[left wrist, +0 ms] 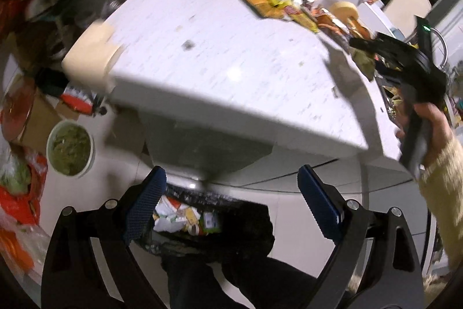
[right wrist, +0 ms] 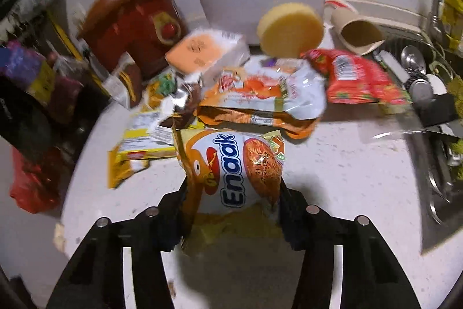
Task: Collect trash
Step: 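Grasp the Enaak snack bag with the right gripper while the left grasps a brown wrapper, then lower both held items into the black trash bag and open both grippers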
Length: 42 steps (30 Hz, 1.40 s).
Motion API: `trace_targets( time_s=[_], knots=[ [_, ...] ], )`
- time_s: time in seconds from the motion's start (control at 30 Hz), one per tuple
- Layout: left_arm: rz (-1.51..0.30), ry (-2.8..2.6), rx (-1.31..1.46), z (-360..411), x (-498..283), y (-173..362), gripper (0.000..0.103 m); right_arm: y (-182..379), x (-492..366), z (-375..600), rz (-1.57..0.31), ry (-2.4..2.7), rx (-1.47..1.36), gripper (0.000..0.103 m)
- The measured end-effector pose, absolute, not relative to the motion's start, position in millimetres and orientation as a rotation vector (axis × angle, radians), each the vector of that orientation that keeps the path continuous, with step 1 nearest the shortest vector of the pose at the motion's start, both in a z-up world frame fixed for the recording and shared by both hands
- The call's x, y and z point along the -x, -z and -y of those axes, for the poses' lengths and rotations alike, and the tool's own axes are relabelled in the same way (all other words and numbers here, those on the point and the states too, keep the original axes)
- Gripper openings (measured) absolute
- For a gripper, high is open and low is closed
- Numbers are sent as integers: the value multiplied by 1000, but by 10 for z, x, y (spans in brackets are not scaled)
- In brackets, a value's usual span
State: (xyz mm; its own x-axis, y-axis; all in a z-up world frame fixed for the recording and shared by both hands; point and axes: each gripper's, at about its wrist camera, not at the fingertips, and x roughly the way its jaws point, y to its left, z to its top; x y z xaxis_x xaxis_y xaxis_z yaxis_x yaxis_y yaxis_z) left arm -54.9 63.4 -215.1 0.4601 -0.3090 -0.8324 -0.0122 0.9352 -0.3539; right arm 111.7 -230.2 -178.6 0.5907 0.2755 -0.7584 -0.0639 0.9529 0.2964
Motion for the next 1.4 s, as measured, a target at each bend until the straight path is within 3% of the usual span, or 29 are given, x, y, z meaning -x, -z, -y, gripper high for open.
trace_targets(
  time_s=[0.33,0.73,0.8,0.87,0.9,1.17,1.4],
  knots=[
    [-997,290,247,-109,-838,1712,90,1264,-410,2690,-816,-277,-340,52],
    [-1076,302,-93,819,-2501,1643,90,1353,-86,3089,-826,-250,-391,52],
    [-1104,335,-95,881,-2622,1705,80,1385,-81,3144,-834,-241,-401,52],
    [-1151,369,-107,925,-2694,1794,43,1416,-72,3206,-839,-230,-412,52],
    [-1169,381,-105,941,-2724,1825,36,1425,-71,3229,-840,-226,-417,52],
    [-1108,428,41,603,-2583,1650,36,1432,-129,3224,-840,-229,-434,52],
    [-957,552,189,16,-1851,1106,36,1265,-136,2897,-824,-330,-400,52]
  ],
)
